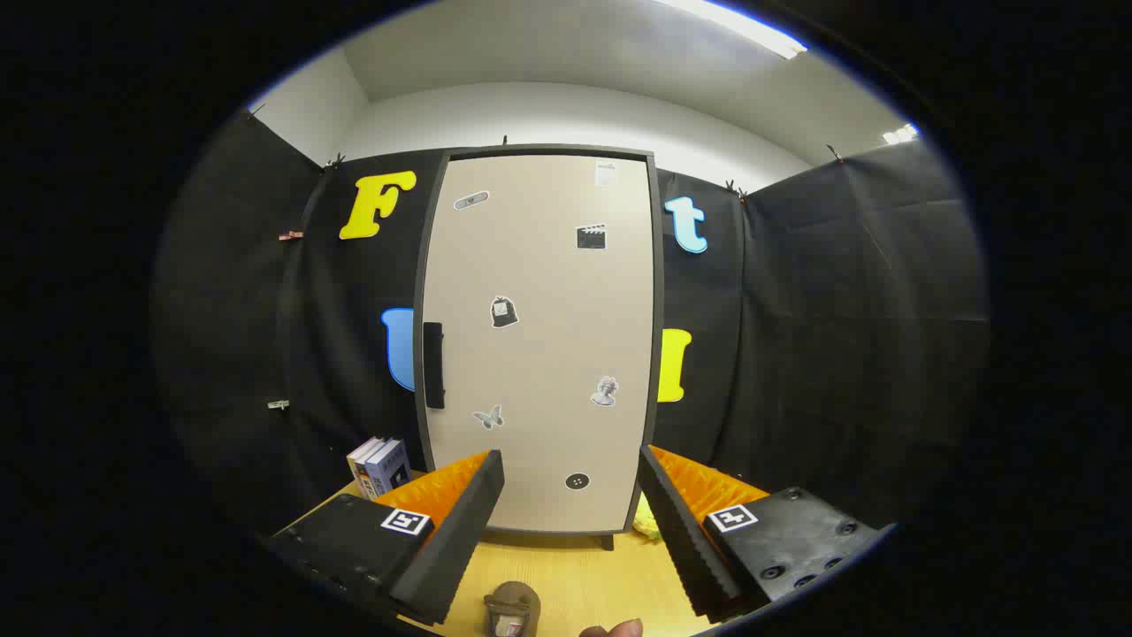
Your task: Open the shoe cabinet door, grab the shoes and put them into the shoe cabinet, then close the shoe cabinet door.
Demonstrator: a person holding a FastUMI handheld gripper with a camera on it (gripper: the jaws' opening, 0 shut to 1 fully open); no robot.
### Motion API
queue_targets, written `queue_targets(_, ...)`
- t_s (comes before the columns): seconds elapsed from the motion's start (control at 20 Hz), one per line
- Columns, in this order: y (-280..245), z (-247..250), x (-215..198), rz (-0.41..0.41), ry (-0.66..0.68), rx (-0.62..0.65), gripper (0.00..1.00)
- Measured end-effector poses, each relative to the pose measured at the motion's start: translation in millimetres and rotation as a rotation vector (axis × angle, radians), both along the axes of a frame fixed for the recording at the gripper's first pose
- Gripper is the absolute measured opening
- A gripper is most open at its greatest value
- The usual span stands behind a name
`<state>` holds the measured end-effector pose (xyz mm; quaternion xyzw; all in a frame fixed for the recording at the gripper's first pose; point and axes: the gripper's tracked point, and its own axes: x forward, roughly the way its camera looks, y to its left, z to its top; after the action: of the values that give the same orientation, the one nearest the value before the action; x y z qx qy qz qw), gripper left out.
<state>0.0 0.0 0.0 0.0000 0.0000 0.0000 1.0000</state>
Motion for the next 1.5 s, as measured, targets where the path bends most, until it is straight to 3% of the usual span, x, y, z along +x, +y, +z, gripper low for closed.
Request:
queue_targets(0.9, 3.8, 2.4, 2.3, -0.015, 0.000, -0.006, 0.98)
queue_targets(1.2, 57.2, 6.8, 29.3, 0.068, 0.013, 0.029, 0.98)
queue_targets(1.5, 119.4, 29.3, 86.5, 0.108, -0.032, 0.043, 0.98)
